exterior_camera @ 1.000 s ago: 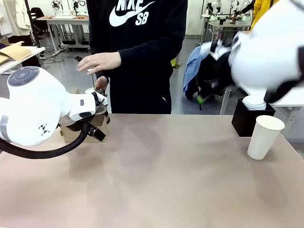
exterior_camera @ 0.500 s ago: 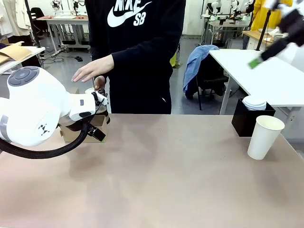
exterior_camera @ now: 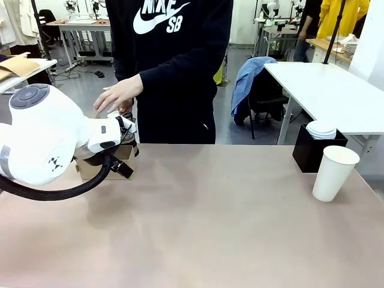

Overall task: Pour a drink into a cup and package it in a carrier.
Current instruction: Pick up the 600 ml Paper Cup and place it in the middle top area of the table.

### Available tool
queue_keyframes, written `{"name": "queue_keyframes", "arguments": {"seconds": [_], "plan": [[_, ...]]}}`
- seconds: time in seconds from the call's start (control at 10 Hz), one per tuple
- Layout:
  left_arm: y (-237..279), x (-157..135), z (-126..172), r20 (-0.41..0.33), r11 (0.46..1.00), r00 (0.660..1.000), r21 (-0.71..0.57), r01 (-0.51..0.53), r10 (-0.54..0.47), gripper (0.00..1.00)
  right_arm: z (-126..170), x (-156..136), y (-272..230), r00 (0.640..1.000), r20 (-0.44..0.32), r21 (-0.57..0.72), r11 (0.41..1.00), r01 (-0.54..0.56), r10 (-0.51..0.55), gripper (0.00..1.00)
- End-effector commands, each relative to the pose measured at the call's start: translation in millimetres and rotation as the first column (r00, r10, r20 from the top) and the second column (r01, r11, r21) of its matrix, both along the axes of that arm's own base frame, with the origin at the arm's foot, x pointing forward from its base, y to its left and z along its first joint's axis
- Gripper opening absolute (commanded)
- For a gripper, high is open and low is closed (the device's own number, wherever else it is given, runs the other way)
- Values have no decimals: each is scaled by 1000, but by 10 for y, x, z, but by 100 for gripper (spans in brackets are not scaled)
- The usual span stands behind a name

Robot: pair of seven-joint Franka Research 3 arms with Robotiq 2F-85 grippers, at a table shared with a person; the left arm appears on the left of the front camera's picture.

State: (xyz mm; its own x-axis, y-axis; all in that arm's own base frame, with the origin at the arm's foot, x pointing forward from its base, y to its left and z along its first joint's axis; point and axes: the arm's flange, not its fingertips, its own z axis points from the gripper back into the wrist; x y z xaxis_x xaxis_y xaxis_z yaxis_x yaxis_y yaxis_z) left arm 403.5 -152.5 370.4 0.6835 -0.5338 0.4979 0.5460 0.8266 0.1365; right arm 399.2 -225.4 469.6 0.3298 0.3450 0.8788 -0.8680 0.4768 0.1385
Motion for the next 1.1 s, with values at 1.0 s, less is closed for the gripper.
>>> {"name": "queue_keyframes", "arguments": {"seconds": [1.0], "plan": [[6,1,-1,-1,1000,1000,-1,-1,1,100,-1029,204,-252,976,157,239,953,-185,150,100]]}}
